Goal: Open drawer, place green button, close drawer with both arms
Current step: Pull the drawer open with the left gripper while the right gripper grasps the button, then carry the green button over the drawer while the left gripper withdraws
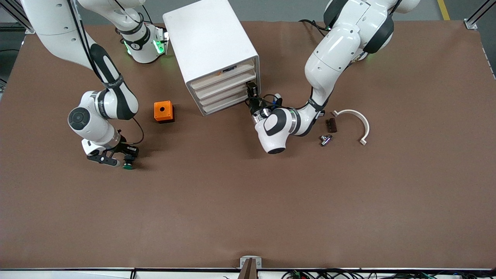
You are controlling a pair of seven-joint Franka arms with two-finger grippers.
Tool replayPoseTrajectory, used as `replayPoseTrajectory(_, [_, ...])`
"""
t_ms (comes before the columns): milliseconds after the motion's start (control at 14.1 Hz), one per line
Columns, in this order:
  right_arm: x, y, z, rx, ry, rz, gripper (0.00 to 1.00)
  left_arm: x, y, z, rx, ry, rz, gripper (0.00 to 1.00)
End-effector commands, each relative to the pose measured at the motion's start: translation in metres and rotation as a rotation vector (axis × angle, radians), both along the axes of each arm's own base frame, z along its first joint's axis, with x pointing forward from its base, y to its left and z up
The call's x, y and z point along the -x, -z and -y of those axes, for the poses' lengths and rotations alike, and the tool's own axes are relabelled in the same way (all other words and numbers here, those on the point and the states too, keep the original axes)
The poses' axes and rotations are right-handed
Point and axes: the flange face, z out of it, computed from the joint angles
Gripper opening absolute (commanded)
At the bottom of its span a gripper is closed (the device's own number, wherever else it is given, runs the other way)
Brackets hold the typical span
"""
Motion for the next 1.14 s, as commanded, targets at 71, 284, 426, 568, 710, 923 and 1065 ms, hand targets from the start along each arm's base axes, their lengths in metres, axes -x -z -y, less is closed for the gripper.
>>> replayPoseTrajectory(71, [-0.008,-0.017,-0.003,-0.009,0.036,-0.029,0.0,-0.008,-0.003,0.003,0.023,-0.017,-0.008,0.17])
replayPoseTrajectory(284, [-0.022,-0.053,-0.015,-0.018,0.09,-0.091,0.0,-0.015,-0.003,-0.002,0.018,-0.029,-0.002,0.17])
replayPoseTrajectory(426, [-0.032,-0.079,-0.029,-0.019,0.132,-0.11,0.0,-0.025,-0.002,-0.01,0.021,-0.053,0.011,0.17])
replayPoseTrajectory(568, [-0.037,-0.102,-0.043,-0.02,0.153,-0.111,0.0,-0.043,-0.004,-0.02,0.021,-0.084,0.035,0.17])
replayPoseTrajectory(710, [-0.041,-0.127,-0.059,-0.019,0.196,-0.123,0.0,-0.057,-0.007,-0.027,0.022,-0.115,0.057,0.17])
replayPoseTrajectory(923, [-0.034,-0.168,-0.107,-0.02,0.272,-0.114,0.0,-0.091,-0.011,-0.049,0.017,-0.182,0.107,0.17])
replayPoseTrajectory(1065, [-0.026,-0.187,-0.15,-0.017,0.339,-0.105,0.0,-0.104,-0.013,-0.06,0.014,-0.203,0.127,0.17])
